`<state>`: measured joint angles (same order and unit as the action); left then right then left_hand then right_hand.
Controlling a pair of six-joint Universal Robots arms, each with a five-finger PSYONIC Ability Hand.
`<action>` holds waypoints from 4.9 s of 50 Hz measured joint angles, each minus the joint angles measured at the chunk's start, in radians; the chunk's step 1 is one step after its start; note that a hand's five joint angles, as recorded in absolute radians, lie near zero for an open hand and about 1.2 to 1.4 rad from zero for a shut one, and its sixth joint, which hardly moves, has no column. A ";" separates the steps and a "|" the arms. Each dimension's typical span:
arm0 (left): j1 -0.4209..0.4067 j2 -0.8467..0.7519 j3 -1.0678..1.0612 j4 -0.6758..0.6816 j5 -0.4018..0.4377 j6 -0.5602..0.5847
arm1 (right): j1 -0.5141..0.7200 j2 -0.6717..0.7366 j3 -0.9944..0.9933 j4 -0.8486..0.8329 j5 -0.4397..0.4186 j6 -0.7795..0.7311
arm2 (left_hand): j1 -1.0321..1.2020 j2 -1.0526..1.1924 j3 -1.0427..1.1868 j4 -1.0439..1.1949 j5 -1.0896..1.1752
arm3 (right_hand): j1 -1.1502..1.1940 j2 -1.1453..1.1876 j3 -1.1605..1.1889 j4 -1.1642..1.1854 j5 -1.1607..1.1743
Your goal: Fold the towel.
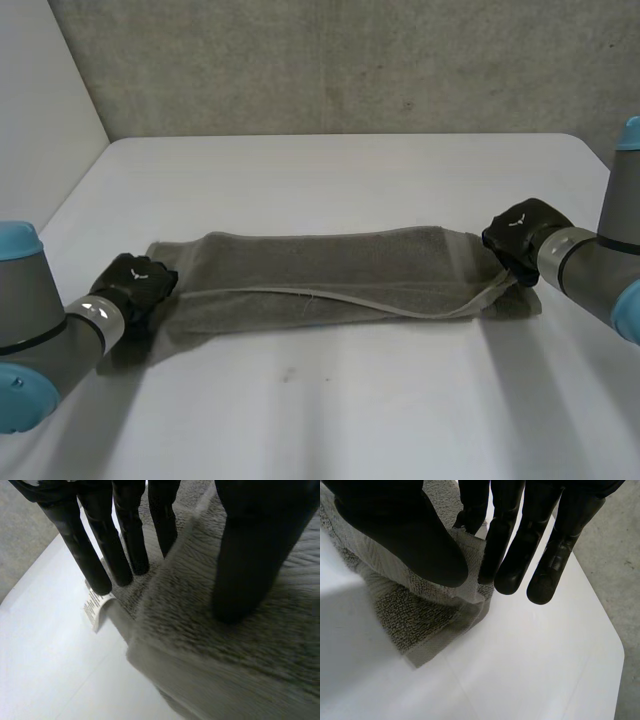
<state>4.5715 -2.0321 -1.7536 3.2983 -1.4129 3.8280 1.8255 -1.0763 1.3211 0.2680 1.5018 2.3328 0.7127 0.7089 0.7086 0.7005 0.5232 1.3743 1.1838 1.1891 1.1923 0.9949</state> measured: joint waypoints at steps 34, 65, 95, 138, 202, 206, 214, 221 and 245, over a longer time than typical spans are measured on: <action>-0.102 -0.023 0.900 0.219 -0.305 -0.337 | 0.050 0.025 -0.443 -0.823 0.137 0.276 | 0.454 0.506 0.507 0.516 0.492 | 0.003 0.005 0.000 0.000 0.000; -0.070 0.107 -0.069 0.233 -0.063 -0.272 | -0.032 0.108 0.112 -0.243 -0.100 0.180 | 0.454 0.507 0.508 0.516 0.494 | 0.003 0.005 0.000 0.000 0.001; -0.004 0.139 -0.065 0.249 -0.066 -0.254 | -0.073 0.104 0.234 -0.424 -0.223 0.281 | 0.454 0.507 0.508 0.516 0.494 | -0.796 -0.640 -0.655 -0.658 -0.633; 0.014 0.136 -0.072 0.247 -0.066 -0.252 | -0.068 0.174 0.184 -0.441 -0.280 0.234 | 0.454 0.507 0.508 0.516 0.494 | -0.563 -0.442 -0.461 -0.469 -0.432; 0.002 0.295 -0.107 -0.063 0.075 -0.022 | -0.227 -0.109 0.113 0.034 -0.241 0.015 | 0.454 0.508 0.508 0.516 0.494 | 0.002 0.003 -0.001 0.000 -0.003; -0.011 0.124 0.049 -0.043 0.072 -0.026 | -0.164 0.037 -0.027 -0.039 -0.172 0.073 | 0.454 0.508 0.508 0.517 0.494 | 0.002 0.004 -0.001 0.001 -0.002; -0.040 -0.125 0.325 -0.015 0.069 -0.032 | -0.096 0.243 -0.232 -0.228 -0.063 0.118 | 0.454 0.508 0.508 0.517 0.494 | 0.002 0.004 -0.001 0.001 -0.002; -0.069 -0.297 0.537 0.038 0.040 -0.050 | -0.076 0.357 -0.337 -0.381 -0.002 0.119 | 0.454 0.508 0.508 0.517 0.494 | 0.002 0.004 -0.001 0.001 -0.002; -0.109 -0.143 0.466 0.040 -0.082 -0.284 | -0.049 0.110 -0.084 -0.464 0.096 0.142 | -0.534 -0.540 -0.537 -0.529 -0.495 | -1.164 -0.957 -0.973 -0.958 -0.930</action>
<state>4.4623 -2.1747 -1.2879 3.3381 -1.4952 3.5436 1.7765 -0.9665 1.2370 -0.1960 1.5983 2.4746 0.1790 0.1685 0.1715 0.1712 0.0283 0.2105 0.2271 0.2165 0.2345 0.0654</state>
